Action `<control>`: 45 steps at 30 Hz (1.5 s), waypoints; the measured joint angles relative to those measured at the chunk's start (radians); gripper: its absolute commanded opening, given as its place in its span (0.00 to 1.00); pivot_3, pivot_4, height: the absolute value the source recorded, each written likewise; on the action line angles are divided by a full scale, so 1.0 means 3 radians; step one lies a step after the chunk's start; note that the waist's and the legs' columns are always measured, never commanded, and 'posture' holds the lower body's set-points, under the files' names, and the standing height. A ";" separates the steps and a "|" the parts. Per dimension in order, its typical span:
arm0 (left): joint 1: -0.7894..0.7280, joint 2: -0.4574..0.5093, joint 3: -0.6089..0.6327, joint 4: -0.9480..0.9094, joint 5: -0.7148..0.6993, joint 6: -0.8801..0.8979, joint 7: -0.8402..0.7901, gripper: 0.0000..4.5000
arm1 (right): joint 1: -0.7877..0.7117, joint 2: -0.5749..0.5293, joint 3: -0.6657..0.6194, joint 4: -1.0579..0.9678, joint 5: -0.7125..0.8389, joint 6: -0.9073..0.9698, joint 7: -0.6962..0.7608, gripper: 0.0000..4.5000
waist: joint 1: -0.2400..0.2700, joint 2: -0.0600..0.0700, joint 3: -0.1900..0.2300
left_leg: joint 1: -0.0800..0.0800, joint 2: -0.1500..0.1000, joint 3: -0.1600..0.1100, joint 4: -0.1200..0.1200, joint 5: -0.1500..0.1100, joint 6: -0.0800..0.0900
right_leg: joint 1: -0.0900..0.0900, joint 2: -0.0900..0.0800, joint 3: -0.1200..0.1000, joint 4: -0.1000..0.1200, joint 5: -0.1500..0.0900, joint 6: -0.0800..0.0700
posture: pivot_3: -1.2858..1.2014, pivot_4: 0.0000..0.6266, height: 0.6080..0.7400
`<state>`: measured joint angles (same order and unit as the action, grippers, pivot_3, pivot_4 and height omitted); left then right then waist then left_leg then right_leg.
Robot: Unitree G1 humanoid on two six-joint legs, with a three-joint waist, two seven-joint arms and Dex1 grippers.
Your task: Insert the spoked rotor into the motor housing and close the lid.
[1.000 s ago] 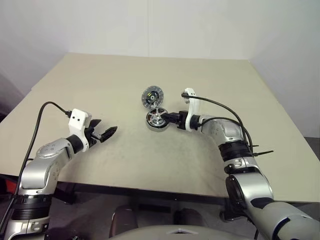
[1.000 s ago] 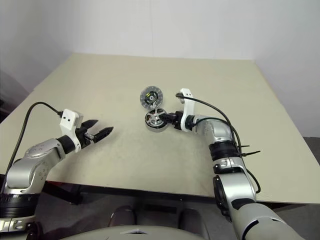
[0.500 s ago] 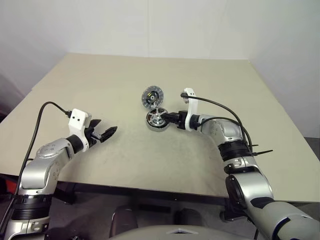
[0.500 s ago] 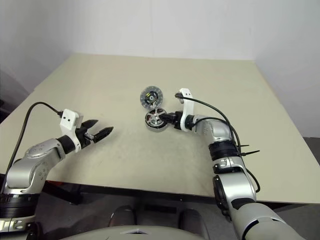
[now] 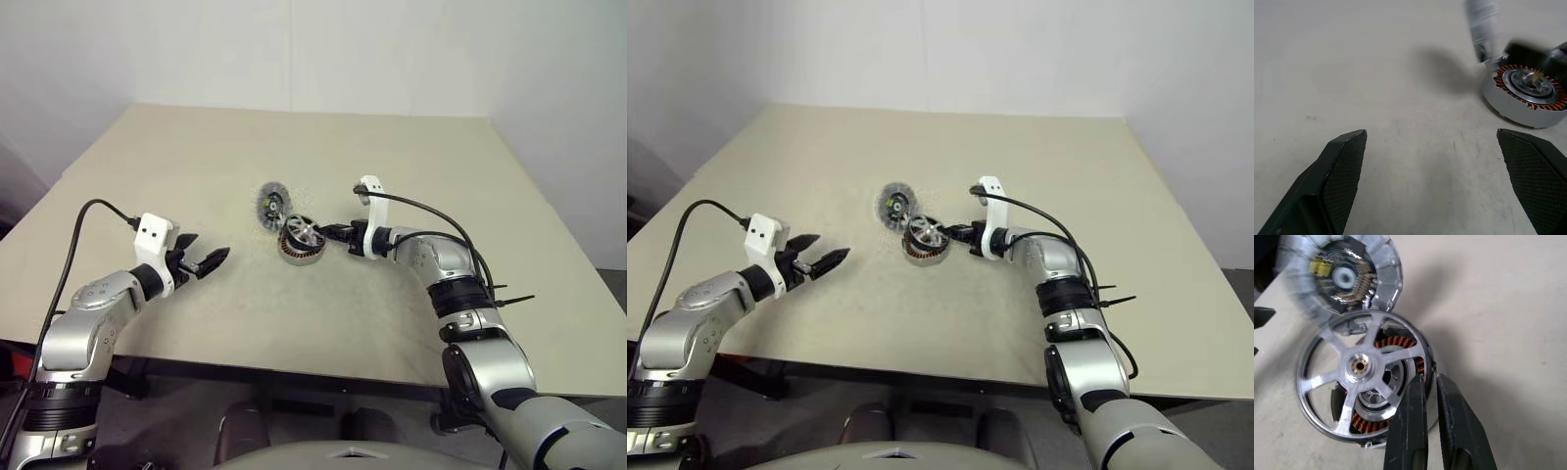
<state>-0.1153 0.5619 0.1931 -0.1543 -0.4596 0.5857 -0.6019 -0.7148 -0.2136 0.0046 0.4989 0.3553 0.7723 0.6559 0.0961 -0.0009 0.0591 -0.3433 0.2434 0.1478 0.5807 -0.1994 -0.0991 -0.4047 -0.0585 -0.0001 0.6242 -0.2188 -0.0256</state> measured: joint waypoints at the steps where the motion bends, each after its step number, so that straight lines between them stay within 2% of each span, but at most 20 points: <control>1: 0.0000 0.0000 0.0000 0.0000 0.0000 0.0000 0.0000 1.00 | 0.0000 0.0000 0.0001 0.0000 -0.0001 0.0001 0.0001 0.10 | -0.0001 0.0000 0.0000 | -0.0001 0.0000 0.0000 0.0000 0.0000 0.0000 | 0.0000 0.0000 0.0000 0.0000 0.0000 0.0000 | 0.52 0.00 1.00; 11: 0.0004 0.0000 0.0000 0.0000 0.0000 0.0000 0.0000 1.00 | 0.0002 0.0020 -0.0012 0.0000 0.0000 -0.0035 -0.0012 0.10 | -0.0003 0.0000 0.0000 | -0.0001 0.0000 0.0000 0.0000 0.0000 0.0000 | 0.0000 0.0000 0.0000 0.0000 0.0000 0.0000 | 0.52 0.00 1.00; 20: 0.0003 0.0000 -0.0002 0.0000 0.0000 0.0000 -0.0003 1.00 | 0.0006 0.0120 -0.0261 -0.0131 0.0179 -0.0165 0.0062 0.10 | -0.0006 0.0000 0.0000 | -0.0001 0.0001 0.0000 -0.0001 0.0000 0.0000 | -0.0001 0.0001 0.0000 0.0000 0.0000 0.0000 | 0.52 0.00 1.00; 29: -0.0008 -0.0004 -0.0017 0.0006 0.0004 0.0000 -0.0015 1.00 | 0.0092 0.0352 0.0059 -0.0209 0.0109 -0.0229 0.0221 0.10 | -0.0016 0.0000 0.0000 | 0.0000 0.0001 0.0000 -0.0001 0.0000 0.0000 | -0.0002 0.0002 0.0001 0.0000 0.0000 0.0000 | 0.52 0.00 1.00; 35: -0.0009 -0.0006 -0.0019 0.0007 0.0005 0.0000 -0.0013 1.00 | -0.0012 0.0555 0.0176 0.0084 -0.0002 -0.0506 0.0219 0.10 | -0.0022 -0.0003 -0.0003 | 0.0002 0.0001 0.0000 -0.0001 0.0000 0.0000 | 0.0002 0.0001 0.0000 0.0002 0.0000 0.0000 | 0.52 0.00 1.00; 45: 0.0048 -0.0005 -0.0013 -0.0017 0.0004 0.0001 0.0003 1.00 | -0.0041 0.0548 0.0181 0.0251 -0.0026 -0.0651 0.0244 0.10 | -0.0024 -0.0014 -0.0010 | 0.0027 0.0001 0.0000 -0.0001 0.0000 0.0000 | 0.0017 0.0001 0.0002 0.0004 0.0000 0.0000 | 0.52 0.00 1.00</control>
<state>-0.1008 0.5604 0.1893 -0.1593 -0.4584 0.5860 -0.6010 -0.7269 -0.0492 0.0588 0.5743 0.3474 0.5771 0.7291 0.0889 -0.0051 0.0562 -0.3353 0.2436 0.1478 0.5803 -0.1994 -0.0991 -0.3996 -0.0583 0.0003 0.6253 -0.2189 -0.0257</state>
